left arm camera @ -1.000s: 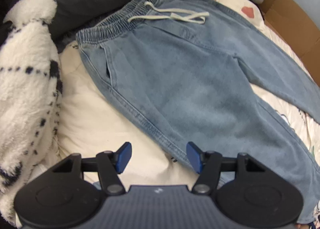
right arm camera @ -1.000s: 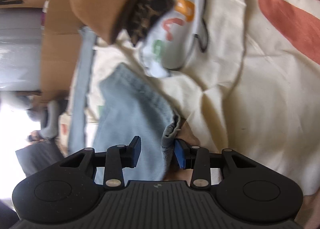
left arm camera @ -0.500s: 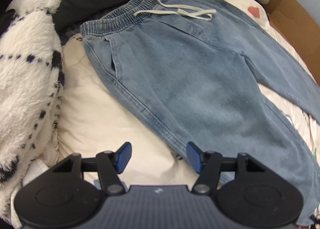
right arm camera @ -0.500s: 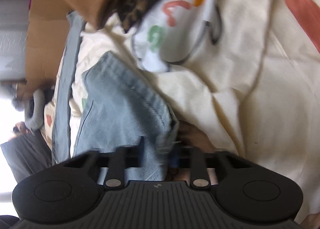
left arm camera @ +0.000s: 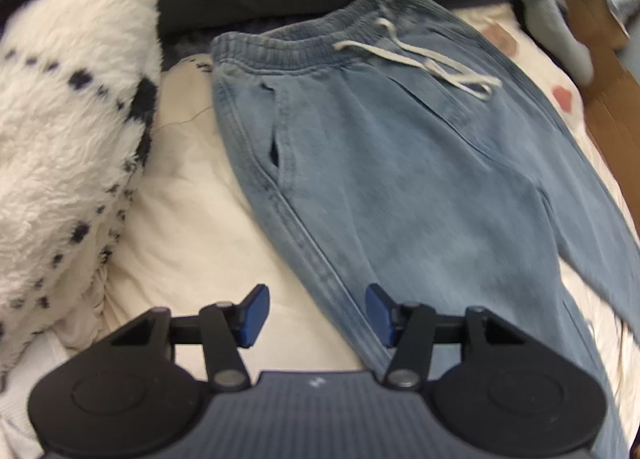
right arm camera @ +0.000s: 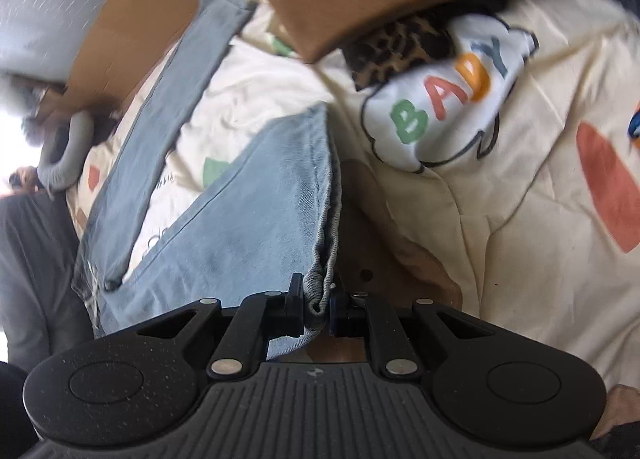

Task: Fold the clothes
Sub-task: 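Grasp the leg hem with the right gripper while the left gripper pinches the jeans side seam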

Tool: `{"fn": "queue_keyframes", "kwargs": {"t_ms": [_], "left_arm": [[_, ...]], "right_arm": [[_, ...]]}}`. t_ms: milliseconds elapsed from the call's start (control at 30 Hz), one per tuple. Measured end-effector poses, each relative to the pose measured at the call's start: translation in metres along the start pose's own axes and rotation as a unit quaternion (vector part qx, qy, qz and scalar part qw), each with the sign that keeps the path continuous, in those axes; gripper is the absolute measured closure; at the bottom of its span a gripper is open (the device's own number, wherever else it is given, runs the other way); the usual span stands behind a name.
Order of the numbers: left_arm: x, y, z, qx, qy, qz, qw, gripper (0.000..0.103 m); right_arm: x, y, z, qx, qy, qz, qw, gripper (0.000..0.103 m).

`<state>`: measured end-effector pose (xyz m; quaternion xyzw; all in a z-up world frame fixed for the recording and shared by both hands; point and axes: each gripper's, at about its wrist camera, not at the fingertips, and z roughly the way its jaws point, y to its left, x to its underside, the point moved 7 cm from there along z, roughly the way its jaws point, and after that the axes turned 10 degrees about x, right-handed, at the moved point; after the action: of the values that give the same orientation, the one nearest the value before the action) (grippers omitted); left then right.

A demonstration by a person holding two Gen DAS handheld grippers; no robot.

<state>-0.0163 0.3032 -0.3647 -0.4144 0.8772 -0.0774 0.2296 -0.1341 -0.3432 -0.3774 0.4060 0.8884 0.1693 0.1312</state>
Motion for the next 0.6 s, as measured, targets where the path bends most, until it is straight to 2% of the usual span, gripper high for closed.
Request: {"fn": "queue_keyframes", "kwargs": {"t_ms": [300, 367, 400, 433, 600], "left_arm": [[-0.022, 0.033, 0.032, 0.018, -0.025, -0.078, 0.9965, 0.050], [-0.024, 0.038, 0.037, 0.029, -0.026, -0.094, 0.9948, 0.063], [-0.024, 0.040, 0.037, 0.032, -0.026, -0.098, 0.9943, 0.083], [-0.024, 0.042, 0.037, 0.034, -0.026, -0.100, 0.9941, 0.090], [-0.027, 0.044, 0.024, 0.033, -0.038, -0.093, 0.9944, 0.092]], "right_arm": [[0.020, 0.012, -0.033, 0.048, 0.006, -0.038, 0.998, 0.094], [0.024, 0.012, -0.035, 0.057, 0.008, -0.038, 0.998, 0.094], [0.026, 0.012, -0.036, 0.060, 0.009, -0.039, 0.997, 0.094], [0.028, 0.012, -0.036, 0.064, 0.010, -0.040, 0.997, 0.094], [0.035, 0.013, -0.037, 0.080, 0.012, -0.043, 0.996, 0.094]]}}
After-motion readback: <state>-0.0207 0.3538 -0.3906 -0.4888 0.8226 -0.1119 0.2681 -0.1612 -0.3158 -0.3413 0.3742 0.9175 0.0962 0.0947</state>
